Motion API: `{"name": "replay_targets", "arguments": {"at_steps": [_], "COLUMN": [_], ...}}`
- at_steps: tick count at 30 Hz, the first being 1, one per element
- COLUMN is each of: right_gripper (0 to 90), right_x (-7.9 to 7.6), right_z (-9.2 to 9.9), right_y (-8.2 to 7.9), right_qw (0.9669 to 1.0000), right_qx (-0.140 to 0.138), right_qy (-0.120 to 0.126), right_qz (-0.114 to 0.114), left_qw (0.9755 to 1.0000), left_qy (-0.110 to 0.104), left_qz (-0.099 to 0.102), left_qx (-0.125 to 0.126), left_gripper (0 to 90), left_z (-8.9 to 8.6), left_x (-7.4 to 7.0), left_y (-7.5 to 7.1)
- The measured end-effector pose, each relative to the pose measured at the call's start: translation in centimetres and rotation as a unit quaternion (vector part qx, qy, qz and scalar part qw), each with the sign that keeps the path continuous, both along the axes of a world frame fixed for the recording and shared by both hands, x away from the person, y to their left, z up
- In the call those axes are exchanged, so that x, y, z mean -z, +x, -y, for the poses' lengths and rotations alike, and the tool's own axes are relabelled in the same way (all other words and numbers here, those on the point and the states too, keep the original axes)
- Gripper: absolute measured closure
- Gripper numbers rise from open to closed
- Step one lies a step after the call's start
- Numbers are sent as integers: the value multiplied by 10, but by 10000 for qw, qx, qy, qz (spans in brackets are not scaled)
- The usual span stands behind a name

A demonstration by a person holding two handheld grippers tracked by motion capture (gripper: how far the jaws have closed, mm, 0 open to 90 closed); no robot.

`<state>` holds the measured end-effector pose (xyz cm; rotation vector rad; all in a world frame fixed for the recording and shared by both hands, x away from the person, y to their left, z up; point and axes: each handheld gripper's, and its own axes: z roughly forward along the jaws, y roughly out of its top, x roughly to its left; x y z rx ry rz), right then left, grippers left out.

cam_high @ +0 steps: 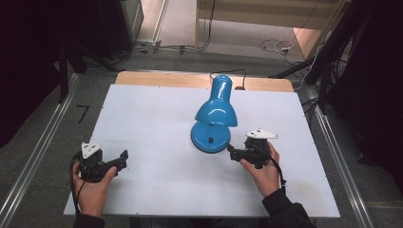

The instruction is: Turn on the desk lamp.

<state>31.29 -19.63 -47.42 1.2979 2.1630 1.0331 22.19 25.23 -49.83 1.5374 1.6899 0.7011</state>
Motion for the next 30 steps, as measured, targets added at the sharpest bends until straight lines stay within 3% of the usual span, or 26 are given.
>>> {"name": "replay_targets", "arguments": {"at_steps": [30], "right_gripper": [134], "right_x": [2], "right_z": [-19], "right_y": [8], "right_qw": [10000], "right_qx": [-34], "right_qy": [78], "right_qz": [-50], "left_qw": [10000], "left_qy": [-5], "left_qz": [-15], "left_qx": [12], "left_gripper": [82], "left_z": [0], "left_x": [0], "left_y": [0]}}
